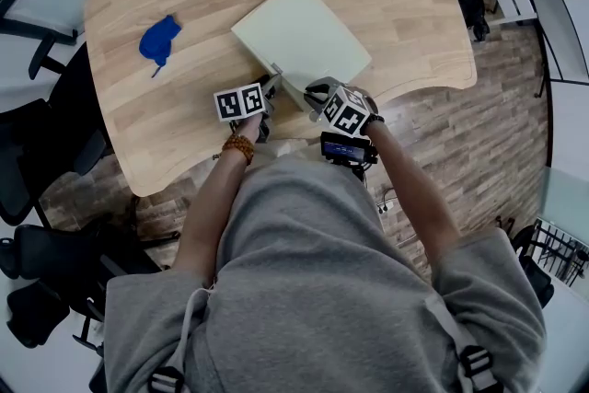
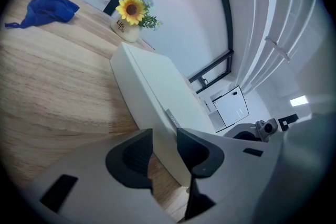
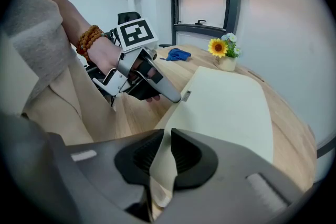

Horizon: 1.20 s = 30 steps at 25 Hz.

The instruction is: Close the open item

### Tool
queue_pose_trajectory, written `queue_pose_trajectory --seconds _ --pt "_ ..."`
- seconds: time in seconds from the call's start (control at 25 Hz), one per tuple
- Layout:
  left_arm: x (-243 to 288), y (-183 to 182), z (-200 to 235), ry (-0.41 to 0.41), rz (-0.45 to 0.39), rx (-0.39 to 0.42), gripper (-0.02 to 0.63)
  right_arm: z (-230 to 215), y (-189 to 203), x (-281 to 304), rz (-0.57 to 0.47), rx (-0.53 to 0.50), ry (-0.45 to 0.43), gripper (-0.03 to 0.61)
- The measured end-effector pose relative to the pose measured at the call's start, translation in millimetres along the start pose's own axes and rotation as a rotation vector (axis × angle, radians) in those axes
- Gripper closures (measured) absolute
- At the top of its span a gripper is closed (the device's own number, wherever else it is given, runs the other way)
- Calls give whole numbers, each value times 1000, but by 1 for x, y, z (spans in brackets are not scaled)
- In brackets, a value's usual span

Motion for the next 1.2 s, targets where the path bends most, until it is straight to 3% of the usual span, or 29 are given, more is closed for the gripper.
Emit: queue_pose_trajectory --seconds 0.84,1.08,1.2 --pt "0 1 0 12 9 -22 465 2 3 12 37 15 -47 518" --pt "-5 -18 5 73 -66 -134 465 3 4 16 49 20 -69 509" --pt "-1 -28 7 34 -62 -112 466 2 2 15 40 27 -64 508"
Point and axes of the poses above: the fingertips, and each gripper's own axes: x forward along the fingers, z to its left, y out of its underside, the point moved 2 cm from there along -x, backward along the fingers, and after that the axes turned 4 degrees about z, right-handed, at the moved point
